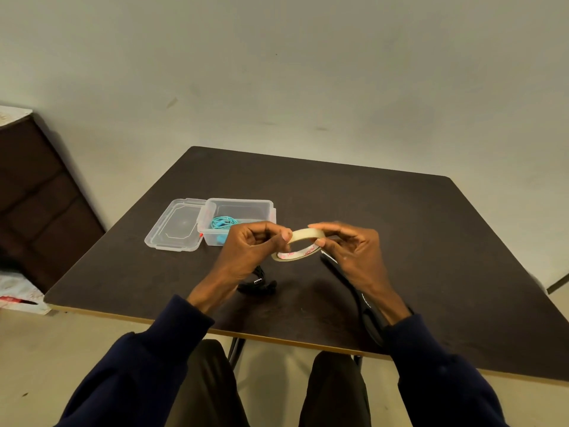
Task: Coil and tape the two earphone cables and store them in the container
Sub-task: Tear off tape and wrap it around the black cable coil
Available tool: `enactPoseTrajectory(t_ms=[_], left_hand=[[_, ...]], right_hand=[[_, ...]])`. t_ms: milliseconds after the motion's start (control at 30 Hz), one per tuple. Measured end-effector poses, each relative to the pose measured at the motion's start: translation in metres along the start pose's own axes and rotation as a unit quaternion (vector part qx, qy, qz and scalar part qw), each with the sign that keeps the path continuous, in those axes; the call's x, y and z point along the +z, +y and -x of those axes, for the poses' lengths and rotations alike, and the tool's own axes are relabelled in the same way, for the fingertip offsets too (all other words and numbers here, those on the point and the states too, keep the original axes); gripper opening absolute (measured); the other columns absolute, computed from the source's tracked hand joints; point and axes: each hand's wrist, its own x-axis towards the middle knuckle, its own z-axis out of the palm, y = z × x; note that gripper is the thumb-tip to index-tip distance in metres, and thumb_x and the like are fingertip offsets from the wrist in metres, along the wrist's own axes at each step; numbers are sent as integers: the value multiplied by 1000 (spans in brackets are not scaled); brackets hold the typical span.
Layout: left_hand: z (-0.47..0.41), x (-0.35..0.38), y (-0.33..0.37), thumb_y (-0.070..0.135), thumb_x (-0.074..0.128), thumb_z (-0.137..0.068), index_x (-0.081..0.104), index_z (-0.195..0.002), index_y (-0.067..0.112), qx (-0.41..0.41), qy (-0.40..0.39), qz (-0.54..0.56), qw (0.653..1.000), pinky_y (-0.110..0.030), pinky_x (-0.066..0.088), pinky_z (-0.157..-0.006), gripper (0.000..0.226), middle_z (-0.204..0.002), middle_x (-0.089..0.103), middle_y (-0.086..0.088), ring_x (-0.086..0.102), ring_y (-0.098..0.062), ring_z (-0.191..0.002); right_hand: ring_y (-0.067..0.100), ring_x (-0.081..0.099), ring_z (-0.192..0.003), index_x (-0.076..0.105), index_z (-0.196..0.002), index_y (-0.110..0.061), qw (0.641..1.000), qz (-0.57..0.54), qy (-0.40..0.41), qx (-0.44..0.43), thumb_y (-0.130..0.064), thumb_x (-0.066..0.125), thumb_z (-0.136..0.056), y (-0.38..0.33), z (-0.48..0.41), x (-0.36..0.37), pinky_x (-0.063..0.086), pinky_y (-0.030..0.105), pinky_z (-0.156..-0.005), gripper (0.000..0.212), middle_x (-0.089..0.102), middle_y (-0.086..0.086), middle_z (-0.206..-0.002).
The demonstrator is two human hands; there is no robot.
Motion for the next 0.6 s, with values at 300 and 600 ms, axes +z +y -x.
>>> enactPoseTrajectory(t_ms=[300,600], left_hand=[[-7,-15,3,17,65,-82,80,-91,13,-122,-52,211,968,-36,59,-86,18,-94,73,-16,70,-26,-87],[-20,-26,1,17,61,-93,78,-96,10,-119,-74,262,955,-44,54,-96,18,-100,70,-18,69,-29,-94]], right_hand=[[29,75,-90,76,-106,-4,999,-41,27,11,-9,79,-80,-4,-11,8,61,38,-82,26,78,7,-98],[32,74,-80,75,-103,-6,992,-97,39,64,-14,72,-86,-2,-20,13,60,38,-80,19,76,17,-86]])
